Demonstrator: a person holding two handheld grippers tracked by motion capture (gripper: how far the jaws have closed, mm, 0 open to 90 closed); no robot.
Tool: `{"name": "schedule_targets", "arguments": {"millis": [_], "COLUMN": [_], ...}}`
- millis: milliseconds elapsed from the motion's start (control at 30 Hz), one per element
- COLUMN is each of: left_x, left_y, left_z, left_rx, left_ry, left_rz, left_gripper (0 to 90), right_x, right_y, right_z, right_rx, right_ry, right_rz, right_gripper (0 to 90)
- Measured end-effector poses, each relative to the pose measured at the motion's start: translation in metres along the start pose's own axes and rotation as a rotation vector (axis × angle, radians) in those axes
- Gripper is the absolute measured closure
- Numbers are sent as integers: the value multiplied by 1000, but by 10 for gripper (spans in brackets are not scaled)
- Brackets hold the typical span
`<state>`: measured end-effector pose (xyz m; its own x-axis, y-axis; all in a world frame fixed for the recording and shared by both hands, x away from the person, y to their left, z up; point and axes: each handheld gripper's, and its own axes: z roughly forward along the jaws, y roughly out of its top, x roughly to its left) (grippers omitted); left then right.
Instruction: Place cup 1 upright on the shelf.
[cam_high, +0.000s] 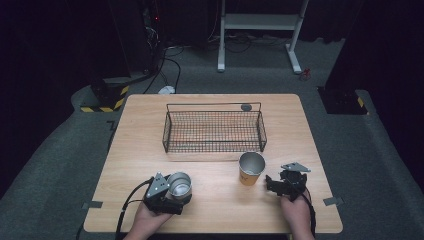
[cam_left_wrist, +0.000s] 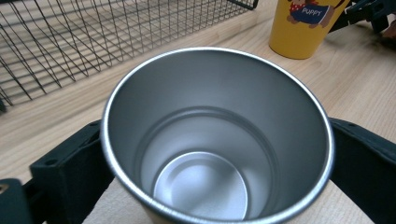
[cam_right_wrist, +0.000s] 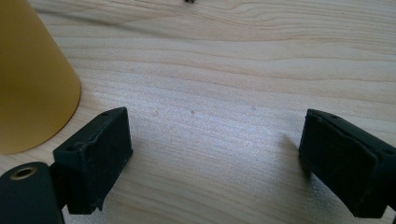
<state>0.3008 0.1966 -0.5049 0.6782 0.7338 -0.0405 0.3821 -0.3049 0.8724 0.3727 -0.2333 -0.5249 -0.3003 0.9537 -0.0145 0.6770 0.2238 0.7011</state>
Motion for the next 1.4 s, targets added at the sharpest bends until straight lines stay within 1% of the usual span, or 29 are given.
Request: {"name": "schedule_targets", "arguments": {"millis": [133,233,267,300,367,500,567,733,933,1167,1400], "left_x": [2,3,3,1,0,0,-1,-1,-1,-1,1], "left_y": [-3,-3,-3,-3,-2,-2,-2,-2,-2,-2,-1], "left_z": [-1,-1,-1,-1,-1,-1,-1,-2,-3,-4,-6], "left_rx": [4,-2,-8,-11,-14,-16,-21,-25,-31,-38,-55], "left_ry": [-3,-15,-9,-8,2,9,14,19,14,20,33], "left_rz": [-8,-14,-1,2,15,10,-5,2,1,-4,-2], "left_gripper": [60,84,98,113,117,135,149,170,183,185,186], "right_x": [0,0,0,0,0,0,0,0,0,0,0], "right_y": [0,0,0,0,0,0,0,0,0,0,0], "right_z": [0,0,0,0,0,0,0,0,0,0,0], "right_rx": [0,0,0,0,0,0,-1,-1,0,-1,-1], "right_ry": [0,0,0,0,0,0,-1,-1,0,-1,-1], "right_rz": [0,0,0,0,0,0,0,1,0,0,0], "right_gripper": [89,89,88,89,88,89,89,89,88,88,88]}}
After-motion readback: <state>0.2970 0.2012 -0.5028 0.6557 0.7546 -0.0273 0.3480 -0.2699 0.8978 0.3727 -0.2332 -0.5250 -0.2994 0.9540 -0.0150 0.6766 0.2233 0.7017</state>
